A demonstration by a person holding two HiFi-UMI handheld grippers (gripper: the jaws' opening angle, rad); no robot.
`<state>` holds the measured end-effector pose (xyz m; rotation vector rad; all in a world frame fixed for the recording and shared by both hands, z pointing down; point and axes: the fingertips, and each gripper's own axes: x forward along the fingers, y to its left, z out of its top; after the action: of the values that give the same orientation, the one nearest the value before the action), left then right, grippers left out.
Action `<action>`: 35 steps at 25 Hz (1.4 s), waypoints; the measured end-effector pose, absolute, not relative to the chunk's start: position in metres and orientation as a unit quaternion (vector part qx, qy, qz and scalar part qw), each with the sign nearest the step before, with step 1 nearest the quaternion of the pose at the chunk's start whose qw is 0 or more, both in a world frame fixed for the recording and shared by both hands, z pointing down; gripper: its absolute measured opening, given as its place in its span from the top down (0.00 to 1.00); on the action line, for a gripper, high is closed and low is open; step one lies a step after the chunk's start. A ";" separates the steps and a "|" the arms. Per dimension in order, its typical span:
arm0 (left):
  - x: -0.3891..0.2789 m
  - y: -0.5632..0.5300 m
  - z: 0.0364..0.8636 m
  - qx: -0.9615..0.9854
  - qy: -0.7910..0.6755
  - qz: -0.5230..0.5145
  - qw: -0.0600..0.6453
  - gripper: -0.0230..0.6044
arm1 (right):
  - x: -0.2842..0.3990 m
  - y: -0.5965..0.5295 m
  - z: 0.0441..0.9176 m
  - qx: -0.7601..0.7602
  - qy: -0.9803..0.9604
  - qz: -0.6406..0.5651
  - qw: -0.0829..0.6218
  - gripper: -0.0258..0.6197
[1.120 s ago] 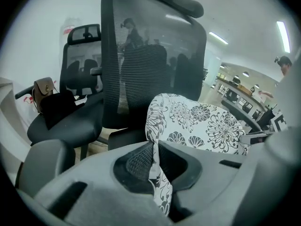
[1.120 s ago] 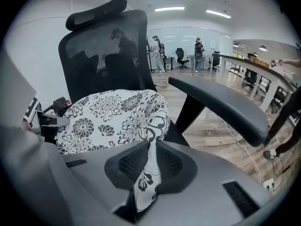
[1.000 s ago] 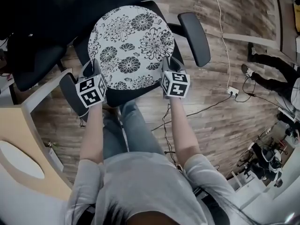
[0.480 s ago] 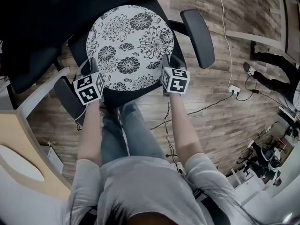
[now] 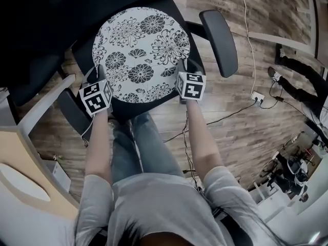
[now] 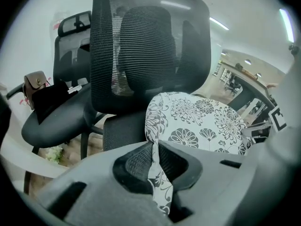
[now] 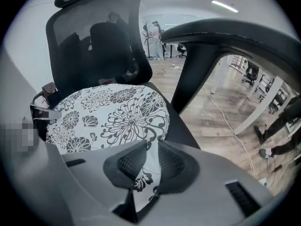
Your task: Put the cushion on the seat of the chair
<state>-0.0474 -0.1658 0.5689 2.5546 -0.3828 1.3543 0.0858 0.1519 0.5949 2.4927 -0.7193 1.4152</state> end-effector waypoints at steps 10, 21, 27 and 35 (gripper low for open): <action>-0.047 -0.170 0.567 0.874 -0.140 0.454 0.102 0.89 | 0.089 0.159 0.599 0.843 -0.235 0.473 0.101 0.79; -0.033 -0.166 0.497 0.916 -0.141 0.365 0.090 0.86 | 0.081 0.166 0.548 0.879 -0.219 0.418 0.073 0.86; -0.033 -0.150 0.463 0.933 -0.099 0.329 0.102 0.94 | 0.061 0.134 0.507 0.885 -0.270 0.376 0.047 0.93; -0.050 -0.129 0.403 0.955 -0.028 0.284 0.078 0.95 | 0.024 0.109 0.424 0.910 -0.289 0.297 0.033 0.93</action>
<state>-0.0504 -0.1288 0.4027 2.8609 -0.0849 0.8507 0.0241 0.1090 0.4238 2.7981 -0.8883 0.9137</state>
